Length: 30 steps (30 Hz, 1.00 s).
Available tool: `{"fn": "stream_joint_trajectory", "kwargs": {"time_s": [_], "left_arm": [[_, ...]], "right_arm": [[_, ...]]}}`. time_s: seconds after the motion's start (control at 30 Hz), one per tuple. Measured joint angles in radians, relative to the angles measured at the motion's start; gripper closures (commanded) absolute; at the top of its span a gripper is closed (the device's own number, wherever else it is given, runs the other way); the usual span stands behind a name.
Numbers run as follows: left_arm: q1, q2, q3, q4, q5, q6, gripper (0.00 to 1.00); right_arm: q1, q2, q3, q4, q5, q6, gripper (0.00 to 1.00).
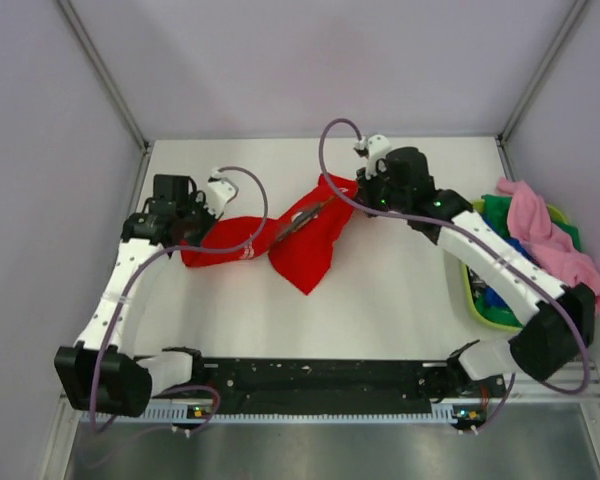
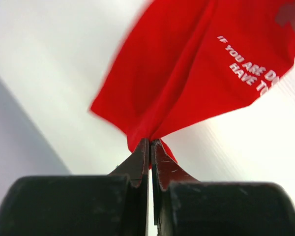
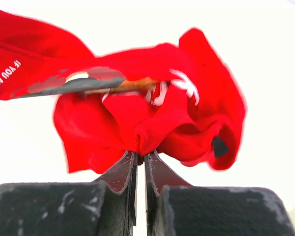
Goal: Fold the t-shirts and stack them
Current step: Flatten out the tshirt
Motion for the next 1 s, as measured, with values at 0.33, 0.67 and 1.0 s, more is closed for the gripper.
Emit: {"fn": "stream_joint_trajectory", "kwargs": {"time_s": [0.33,0.67,1.0], "left_arm": [[0.000,-0.119,0.328,-0.192,-0.052,-0.039,1.00],[0.000,-0.102,0.443,-0.222,-0.090,-0.061,1.00],[0.006,0.431,0.409,0.096,-0.208,-0.083,0.27]], "right_arm": [[0.000,-0.337,0.052,-0.224,0.026,-0.053,1.00],[-0.189,-0.373,0.066,-0.344,0.043,-0.026,1.00],[-0.264,0.204,0.174,-0.234,0.029,-0.013,0.32]]}}
